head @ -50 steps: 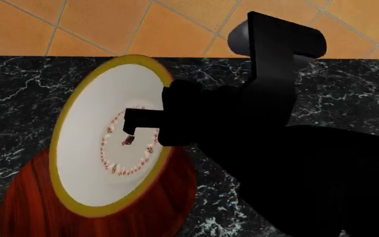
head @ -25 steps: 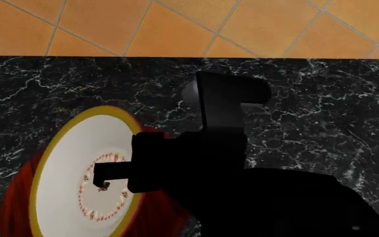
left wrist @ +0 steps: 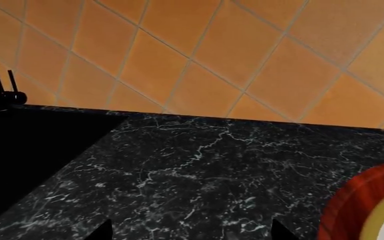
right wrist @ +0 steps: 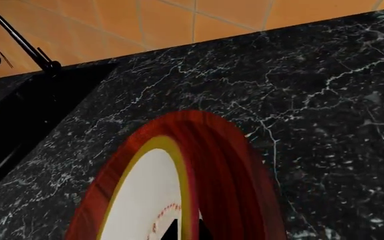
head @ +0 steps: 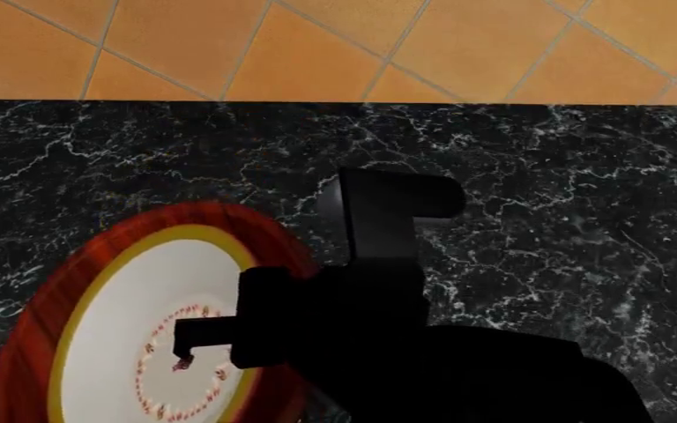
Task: Stack the bowls from largest to smallest.
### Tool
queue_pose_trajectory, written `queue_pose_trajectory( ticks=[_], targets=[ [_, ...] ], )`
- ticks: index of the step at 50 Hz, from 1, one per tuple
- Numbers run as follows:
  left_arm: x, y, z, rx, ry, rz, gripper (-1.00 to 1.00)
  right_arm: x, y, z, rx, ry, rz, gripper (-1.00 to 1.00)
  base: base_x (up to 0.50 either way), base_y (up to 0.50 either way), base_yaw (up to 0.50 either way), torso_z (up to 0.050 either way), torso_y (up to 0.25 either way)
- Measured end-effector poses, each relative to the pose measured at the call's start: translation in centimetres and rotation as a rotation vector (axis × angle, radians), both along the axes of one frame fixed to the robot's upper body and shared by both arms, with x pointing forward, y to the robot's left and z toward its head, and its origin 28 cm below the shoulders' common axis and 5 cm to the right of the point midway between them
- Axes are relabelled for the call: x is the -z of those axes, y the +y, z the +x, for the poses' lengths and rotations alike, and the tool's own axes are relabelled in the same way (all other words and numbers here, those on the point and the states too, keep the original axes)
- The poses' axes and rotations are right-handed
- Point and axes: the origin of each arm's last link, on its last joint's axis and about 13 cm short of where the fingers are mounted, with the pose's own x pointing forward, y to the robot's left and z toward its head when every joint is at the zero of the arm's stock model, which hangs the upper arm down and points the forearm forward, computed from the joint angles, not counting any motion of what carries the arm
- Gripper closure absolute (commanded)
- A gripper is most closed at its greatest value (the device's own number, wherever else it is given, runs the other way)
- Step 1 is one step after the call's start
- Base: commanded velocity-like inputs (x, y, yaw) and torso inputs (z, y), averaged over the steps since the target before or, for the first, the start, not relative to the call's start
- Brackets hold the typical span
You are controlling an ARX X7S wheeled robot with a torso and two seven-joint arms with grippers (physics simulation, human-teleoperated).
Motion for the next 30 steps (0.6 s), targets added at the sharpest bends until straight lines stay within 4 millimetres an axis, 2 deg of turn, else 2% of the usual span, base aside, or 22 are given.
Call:
queue_pose_trajectory(
  ticks=[3,4,30],
  targets=[
    [0.0,-0.02,0.01,0.001,0.0,0.001,-1.0,0.06,-0.02,0.03,0.002,-0.001,-0.001,1.0,0.0,0.0,0.0,0.0,0.0],
    [0.0,-0.03,0.01,0.001,0.0,0.001,-1.0,0.07,-0.02,0.03,0.002,-0.002,-0.002,-1.0,0.0,0.0,0.0,0.0,0.0],
    [0.02,-0.07,-0.02,0.004,0.001,0.005,-1.0,-0.15,-0.24,-0.39,0.006,-0.037,-0.006,-1.0,0.0,0.0,0.0,0.0,0.0]
  ],
)
